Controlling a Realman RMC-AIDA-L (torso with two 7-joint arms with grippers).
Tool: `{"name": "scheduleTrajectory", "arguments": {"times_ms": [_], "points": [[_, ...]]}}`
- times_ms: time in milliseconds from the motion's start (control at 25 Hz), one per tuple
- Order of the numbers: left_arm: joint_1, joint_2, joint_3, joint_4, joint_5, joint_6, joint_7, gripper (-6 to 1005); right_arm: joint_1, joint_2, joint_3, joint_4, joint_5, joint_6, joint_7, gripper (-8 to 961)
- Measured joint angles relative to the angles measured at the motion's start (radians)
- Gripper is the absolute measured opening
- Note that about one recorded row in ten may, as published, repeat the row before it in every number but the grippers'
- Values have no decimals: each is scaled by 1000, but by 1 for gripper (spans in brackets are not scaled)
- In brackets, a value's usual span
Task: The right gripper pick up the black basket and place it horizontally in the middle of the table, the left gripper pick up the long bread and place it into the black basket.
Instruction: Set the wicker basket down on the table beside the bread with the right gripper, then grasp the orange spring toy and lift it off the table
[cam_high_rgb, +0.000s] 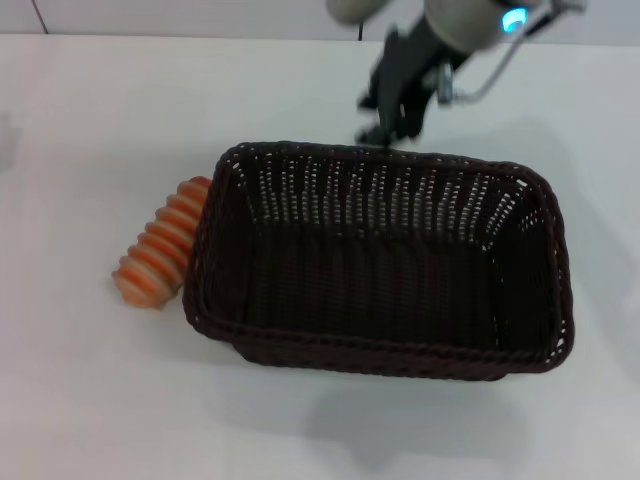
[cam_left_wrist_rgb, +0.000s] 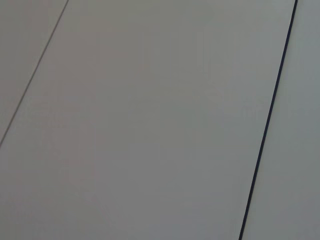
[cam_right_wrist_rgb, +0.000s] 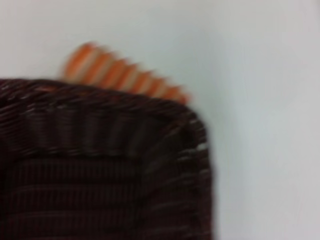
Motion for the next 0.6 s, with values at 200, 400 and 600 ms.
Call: {"name": "scheduleTrajectory", "arguments": {"times_ms": [200,400,600], "points": [[-4,0,0,0,0,1,-19,862,-38,4,20,-191,-39,-83,25,376],[-5,3,18,-5,1,-5,-53,862,-277,8,50,-415,116,-318,-10,375],[3,22,90,-17,2,-6,-193,862,-572,10,33,-492,477,-654,-199,375]]}}
